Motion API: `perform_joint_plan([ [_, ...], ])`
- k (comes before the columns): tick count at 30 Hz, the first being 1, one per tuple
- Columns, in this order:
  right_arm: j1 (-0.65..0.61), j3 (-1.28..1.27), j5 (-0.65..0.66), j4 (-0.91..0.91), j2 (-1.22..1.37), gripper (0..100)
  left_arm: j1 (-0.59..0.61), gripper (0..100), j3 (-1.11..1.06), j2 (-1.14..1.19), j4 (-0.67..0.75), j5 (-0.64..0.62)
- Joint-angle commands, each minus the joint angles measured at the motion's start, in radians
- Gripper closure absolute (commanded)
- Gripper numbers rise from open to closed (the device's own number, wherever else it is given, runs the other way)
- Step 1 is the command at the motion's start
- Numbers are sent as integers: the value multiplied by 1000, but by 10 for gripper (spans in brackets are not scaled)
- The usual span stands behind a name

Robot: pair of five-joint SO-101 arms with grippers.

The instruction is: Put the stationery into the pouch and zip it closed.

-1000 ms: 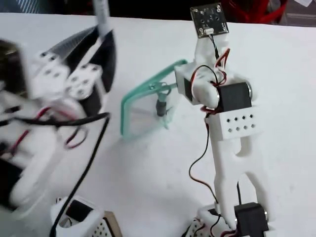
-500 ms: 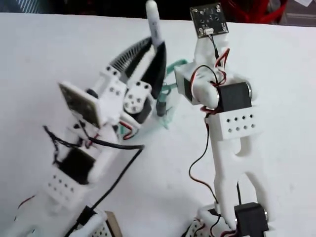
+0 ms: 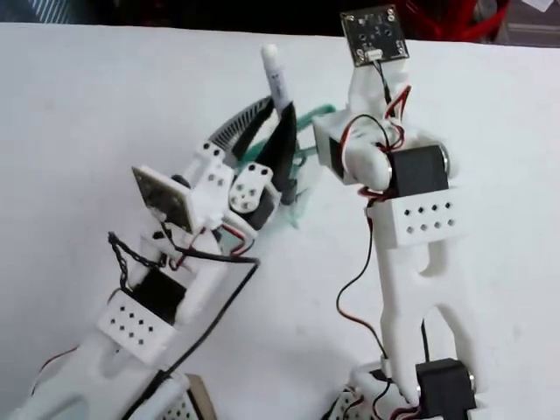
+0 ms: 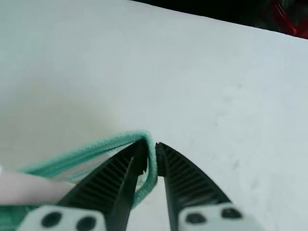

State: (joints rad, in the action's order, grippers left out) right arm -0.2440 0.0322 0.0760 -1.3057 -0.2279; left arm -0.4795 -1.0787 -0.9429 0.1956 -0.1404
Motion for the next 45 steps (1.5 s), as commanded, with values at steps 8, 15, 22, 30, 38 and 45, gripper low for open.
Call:
perform_joint_plan([
  [8,8,-40,-2,1,18,981,-7,977,-11,-22,23,-6],
  [15,7,-40,-2,1,21,981,-58,949,-44,-30,15,0],
  [22,13,-41,0,10,25,981,-12,818,-21,-64,-163,-21],
  [30,8,-41,0,13,27,981,10,762,150,-328,-643,-71],
  [38,7,-92,-6,56,19,981,311,760,213,-357,-890,-43],
  [45,7,-109,-6,79,18,981,387,760,210,-361,-1125,44],
])
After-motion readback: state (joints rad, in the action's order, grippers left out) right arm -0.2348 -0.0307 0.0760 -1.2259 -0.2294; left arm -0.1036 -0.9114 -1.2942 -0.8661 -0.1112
